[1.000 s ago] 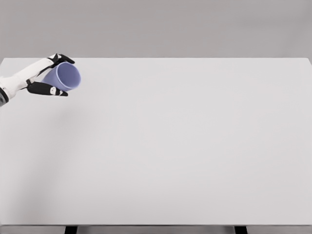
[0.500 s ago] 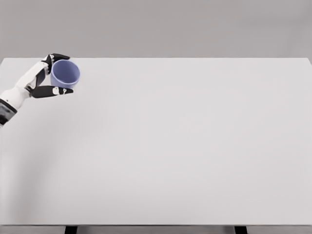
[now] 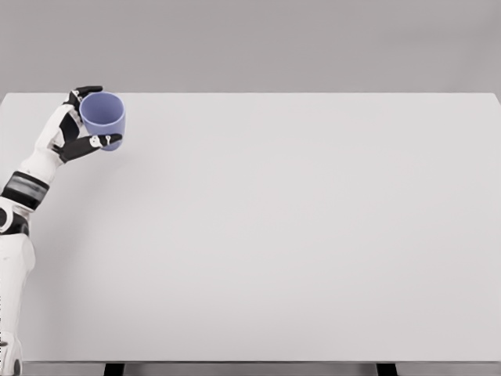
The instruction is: Flip the cup with left arm and place it on the table
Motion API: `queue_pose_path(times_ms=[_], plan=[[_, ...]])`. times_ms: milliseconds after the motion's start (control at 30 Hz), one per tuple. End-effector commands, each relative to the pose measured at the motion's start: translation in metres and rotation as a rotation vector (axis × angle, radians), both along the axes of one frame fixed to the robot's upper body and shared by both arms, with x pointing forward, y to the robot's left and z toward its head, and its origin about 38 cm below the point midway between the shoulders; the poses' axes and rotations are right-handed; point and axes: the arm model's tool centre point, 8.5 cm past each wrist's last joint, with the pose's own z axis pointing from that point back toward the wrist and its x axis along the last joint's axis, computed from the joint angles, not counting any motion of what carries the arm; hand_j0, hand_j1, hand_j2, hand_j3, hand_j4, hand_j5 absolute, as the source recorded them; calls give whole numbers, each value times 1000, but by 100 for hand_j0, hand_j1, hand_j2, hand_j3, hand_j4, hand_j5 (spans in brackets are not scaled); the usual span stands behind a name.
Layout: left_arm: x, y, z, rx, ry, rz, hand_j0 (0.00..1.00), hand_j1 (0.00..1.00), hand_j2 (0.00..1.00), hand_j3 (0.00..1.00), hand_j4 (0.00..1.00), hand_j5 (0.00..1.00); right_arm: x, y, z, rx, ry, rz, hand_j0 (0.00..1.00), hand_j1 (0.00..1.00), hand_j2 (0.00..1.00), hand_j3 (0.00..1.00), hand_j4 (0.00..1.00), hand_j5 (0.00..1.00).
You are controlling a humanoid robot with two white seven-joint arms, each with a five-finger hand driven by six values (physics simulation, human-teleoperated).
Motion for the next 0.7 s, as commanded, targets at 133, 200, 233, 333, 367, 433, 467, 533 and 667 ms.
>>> queue_pose_path(times_ms=[133, 200, 233, 333, 367, 433, 467, 533, 667], plan=[[-5, 2, -17, -109, 4, 58, 45, 45, 45, 45, 45, 45, 0, 0, 0, 0, 1, -1, 100, 100, 100, 100, 100, 100], [-5, 2, -17, -114, 5, 58, 45, 45, 45, 45, 45, 45, 0, 0, 0, 0, 1, -1, 100, 100, 100, 100, 100, 100], [-5, 2, -18, -114, 8, 57, 45, 45, 45, 45, 45, 45, 0, 0, 0, 0, 1, -1, 100, 100, 100, 100, 100, 100], [-6, 0, -23, -123, 26, 58, 45, 45, 45, 45, 45, 45, 0, 0, 0, 0, 0, -2, 100, 100, 100, 100, 100, 100], [-7, -2, -30, -127, 50, 58, 45, 45, 45, 45, 45, 45, 0, 0, 0, 0, 0, -2, 100, 100, 100, 100, 100, 100], [-8, 0, -32, -133, 58, 64, 45, 45, 45, 45, 45, 45, 0, 0, 0, 0, 1, -1, 100, 100, 100, 100, 100, 100], [-8, 0, -33, -141, 61, 66, 45, 45, 45, 45, 45, 45, 0, 0, 0, 0, 1, -1, 100, 100, 100, 100, 100, 100], [-7, 1, -35, -164, 95, 70, 46, 46, 46, 46, 46, 46, 0, 0, 0, 0, -1, 1, 100, 100, 100, 100, 100, 100], [-6, 2, -35, -171, 104, 71, 47, 47, 47, 47, 47, 47, 0, 0, 0, 0, 1, 1, 100, 100, 100, 100, 100, 100]])
